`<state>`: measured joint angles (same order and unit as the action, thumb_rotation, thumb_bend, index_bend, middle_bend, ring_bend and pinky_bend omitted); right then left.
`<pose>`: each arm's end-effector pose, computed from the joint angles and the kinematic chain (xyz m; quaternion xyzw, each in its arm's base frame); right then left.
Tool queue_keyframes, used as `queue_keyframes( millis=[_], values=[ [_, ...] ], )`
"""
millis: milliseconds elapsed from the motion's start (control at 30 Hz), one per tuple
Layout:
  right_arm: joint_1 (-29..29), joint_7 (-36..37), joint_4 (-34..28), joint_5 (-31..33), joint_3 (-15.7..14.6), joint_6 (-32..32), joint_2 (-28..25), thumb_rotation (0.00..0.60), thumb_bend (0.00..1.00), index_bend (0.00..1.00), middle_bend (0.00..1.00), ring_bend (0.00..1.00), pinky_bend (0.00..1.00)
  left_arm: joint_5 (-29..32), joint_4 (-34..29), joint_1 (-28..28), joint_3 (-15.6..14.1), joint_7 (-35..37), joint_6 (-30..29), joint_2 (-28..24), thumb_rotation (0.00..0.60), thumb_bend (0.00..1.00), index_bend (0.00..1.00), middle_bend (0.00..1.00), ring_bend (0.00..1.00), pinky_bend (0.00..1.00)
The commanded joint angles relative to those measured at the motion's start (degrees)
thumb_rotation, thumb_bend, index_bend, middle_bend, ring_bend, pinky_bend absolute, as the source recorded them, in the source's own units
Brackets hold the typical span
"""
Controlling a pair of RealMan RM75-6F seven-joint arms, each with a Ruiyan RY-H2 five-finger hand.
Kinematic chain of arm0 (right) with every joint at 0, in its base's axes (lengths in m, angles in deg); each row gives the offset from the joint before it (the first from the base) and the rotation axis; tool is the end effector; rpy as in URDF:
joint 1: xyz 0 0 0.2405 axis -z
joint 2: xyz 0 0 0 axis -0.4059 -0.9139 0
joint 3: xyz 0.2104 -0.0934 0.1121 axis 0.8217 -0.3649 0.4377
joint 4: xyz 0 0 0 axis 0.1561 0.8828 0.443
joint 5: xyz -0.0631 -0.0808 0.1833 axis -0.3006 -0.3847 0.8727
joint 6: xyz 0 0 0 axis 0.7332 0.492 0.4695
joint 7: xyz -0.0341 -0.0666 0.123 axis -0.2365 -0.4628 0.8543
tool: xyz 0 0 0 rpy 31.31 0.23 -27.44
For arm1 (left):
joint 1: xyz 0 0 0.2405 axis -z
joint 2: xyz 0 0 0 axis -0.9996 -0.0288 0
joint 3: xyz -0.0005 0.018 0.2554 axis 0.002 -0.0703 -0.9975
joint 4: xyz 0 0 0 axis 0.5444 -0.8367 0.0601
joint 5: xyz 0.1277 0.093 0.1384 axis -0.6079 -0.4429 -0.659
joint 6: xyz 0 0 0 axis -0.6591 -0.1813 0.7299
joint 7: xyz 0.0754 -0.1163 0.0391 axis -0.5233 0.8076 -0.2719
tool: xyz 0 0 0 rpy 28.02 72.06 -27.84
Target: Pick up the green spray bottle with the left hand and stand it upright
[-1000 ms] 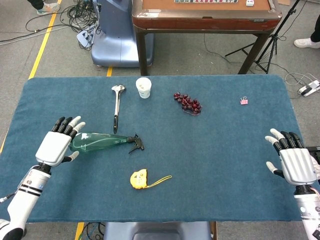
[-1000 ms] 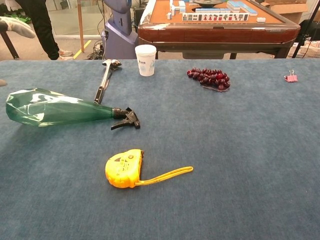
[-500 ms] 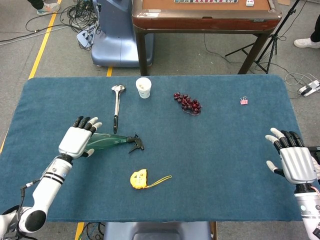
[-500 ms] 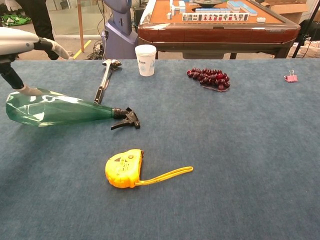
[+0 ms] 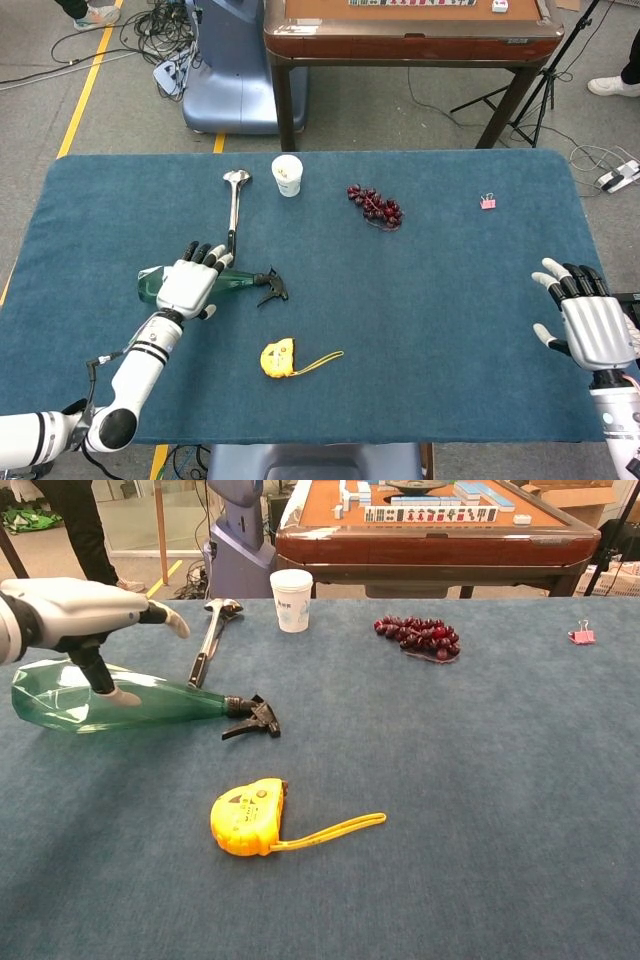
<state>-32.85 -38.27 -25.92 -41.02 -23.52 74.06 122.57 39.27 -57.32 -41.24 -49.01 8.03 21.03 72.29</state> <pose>-0.2860 -0.2109 0.1764 0.6336 -0.3318 0.3332 0.6143 -0.1336 0.3370 0.0383 -0.7728 -0.3091 -0.2421 0.4986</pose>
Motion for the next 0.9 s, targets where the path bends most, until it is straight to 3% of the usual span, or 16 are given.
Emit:
queue_keyframes(
  millis=[33, 533, 900],
  values=[
    [0.1, 0.3, 0.1, 0.0, -0.1, 0.1, 0.0, 0.600, 0.17, 0.25, 0.16, 0.11, 0.14, -0.1, 2.0, 0.8, -1.1, -0.9, -0.9, 1.7, 0.600, 0.25, 0.09, 0.07, 0.05, 0.00],
    [0.3, 1.0, 0.6, 0.1, -0.4, 0.4, 0.3, 0.600, 0.17, 0.25, 0.16, 0.11, 0.14, 4.7, 11.7, 3.7, -4.0, -4.2, 0.1, 5.0, 0.600, 0.25, 0.09, 0.06, 0.05, 0.00],
    [0.5, 0.9, 0.4, 0.5, -0.5, 0.6, 0.1, 0.600, 0.17, 0.25, 0.16, 0.11, 0.14, 6.5, 19.0, 5.0, -5.9, -7.8, -0.3, 6.2, 0.600, 0.25, 0.15, 0.06, 0.05, 0.00]
  ],
)
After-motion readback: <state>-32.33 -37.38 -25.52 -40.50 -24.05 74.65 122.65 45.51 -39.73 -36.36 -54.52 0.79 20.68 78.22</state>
